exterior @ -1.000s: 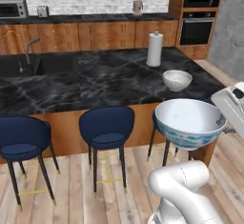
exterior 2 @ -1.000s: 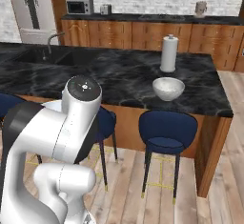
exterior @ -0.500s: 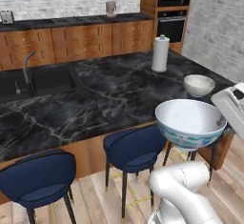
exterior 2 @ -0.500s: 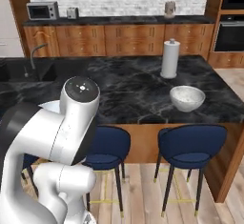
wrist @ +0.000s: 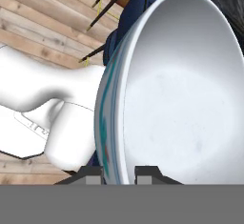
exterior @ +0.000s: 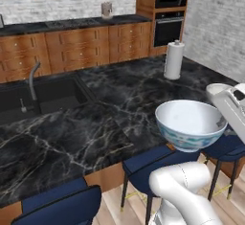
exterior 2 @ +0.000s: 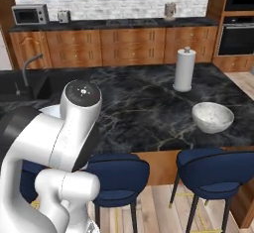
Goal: Pick up the bowls from the cabinet and place each bowl in front of a stool on the dining counter.
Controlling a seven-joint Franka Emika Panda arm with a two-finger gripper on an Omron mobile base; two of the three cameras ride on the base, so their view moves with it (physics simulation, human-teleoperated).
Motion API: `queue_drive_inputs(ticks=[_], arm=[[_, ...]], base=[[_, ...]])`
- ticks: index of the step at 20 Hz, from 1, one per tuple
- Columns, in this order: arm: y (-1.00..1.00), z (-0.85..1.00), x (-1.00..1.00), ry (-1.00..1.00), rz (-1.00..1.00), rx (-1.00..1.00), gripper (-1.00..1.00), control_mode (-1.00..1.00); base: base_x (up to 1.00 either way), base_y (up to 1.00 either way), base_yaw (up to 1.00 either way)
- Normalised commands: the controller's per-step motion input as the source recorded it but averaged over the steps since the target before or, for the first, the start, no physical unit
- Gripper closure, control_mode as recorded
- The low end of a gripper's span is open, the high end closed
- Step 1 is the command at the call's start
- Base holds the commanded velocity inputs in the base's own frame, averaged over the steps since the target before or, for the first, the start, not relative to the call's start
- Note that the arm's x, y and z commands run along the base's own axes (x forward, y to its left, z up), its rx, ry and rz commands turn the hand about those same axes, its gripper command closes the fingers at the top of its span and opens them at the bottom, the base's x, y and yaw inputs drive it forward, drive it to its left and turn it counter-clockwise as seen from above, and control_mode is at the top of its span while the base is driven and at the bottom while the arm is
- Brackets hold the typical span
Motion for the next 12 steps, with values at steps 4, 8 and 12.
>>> queue_drive_inputs(ticks=[4,8,12], arm=[[0.00,0.00,0.00,0.00,0.00,0.00,1.00,1.00],[0.00,0.00,0.00,0.00,0.00,0.00,1.00,1.00],[0.00,0.00,0.00,0.00,0.00,0.00,1.00,1.00]], base=[[0.47,0.00,-0.06],[0.28,0.02,-0.02],[0.12,0.11,-0.02]])
